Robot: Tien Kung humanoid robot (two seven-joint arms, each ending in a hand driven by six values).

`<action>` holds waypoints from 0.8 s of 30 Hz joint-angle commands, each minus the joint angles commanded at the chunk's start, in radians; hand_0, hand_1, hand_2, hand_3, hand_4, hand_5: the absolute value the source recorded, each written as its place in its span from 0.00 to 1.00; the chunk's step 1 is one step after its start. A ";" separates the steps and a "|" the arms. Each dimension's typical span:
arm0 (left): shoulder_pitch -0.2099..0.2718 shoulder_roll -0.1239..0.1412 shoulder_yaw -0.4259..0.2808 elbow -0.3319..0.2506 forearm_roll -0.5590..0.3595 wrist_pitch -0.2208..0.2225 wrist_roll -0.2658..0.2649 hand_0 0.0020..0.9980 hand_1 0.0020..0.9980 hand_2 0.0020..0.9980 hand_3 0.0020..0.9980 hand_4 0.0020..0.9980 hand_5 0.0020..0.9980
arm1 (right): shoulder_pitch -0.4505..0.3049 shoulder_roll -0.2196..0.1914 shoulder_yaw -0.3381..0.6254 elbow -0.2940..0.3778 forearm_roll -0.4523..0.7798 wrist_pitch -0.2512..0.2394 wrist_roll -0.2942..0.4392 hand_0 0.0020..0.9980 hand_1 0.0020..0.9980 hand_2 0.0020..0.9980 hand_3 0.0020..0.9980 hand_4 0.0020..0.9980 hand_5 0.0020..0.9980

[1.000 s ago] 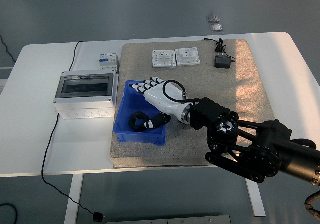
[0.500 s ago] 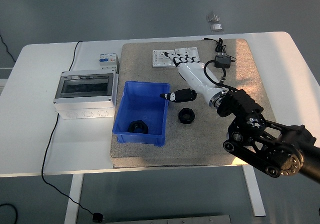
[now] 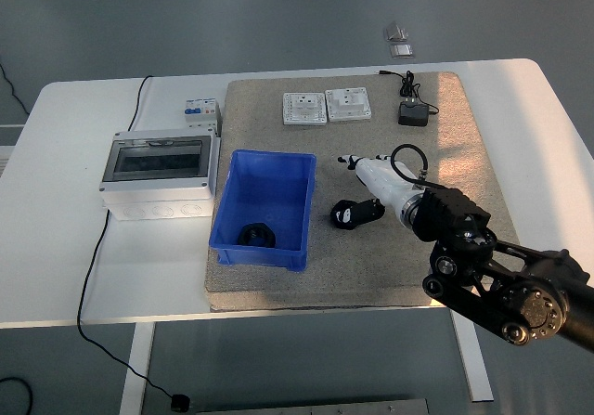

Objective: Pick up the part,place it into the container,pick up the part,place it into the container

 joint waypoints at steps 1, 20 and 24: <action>0.000 -0.001 0.000 0.000 -0.001 0.001 -0.001 0.70 0.68 0.74 0.73 0.78 0.81 | 0.002 0.000 -0.008 -0.001 0.001 0.011 -0.011 1.00 0.62 0.85 0.95 0.89 0.38; -0.005 -0.002 0.002 0.000 0.002 0.002 -0.013 0.70 0.68 0.73 0.72 0.78 0.83 | 0.041 0.018 -0.093 -0.014 -0.088 0.073 -0.094 0.97 0.49 0.59 0.67 0.64 0.18; -0.006 -0.001 0.000 0.000 0.004 0.002 -0.015 0.70 0.68 0.73 0.72 0.79 0.85 | 0.043 0.018 -0.096 -0.013 -0.109 0.098 -0.101 0.89 0.41 0.41 0.53 0.38 0.02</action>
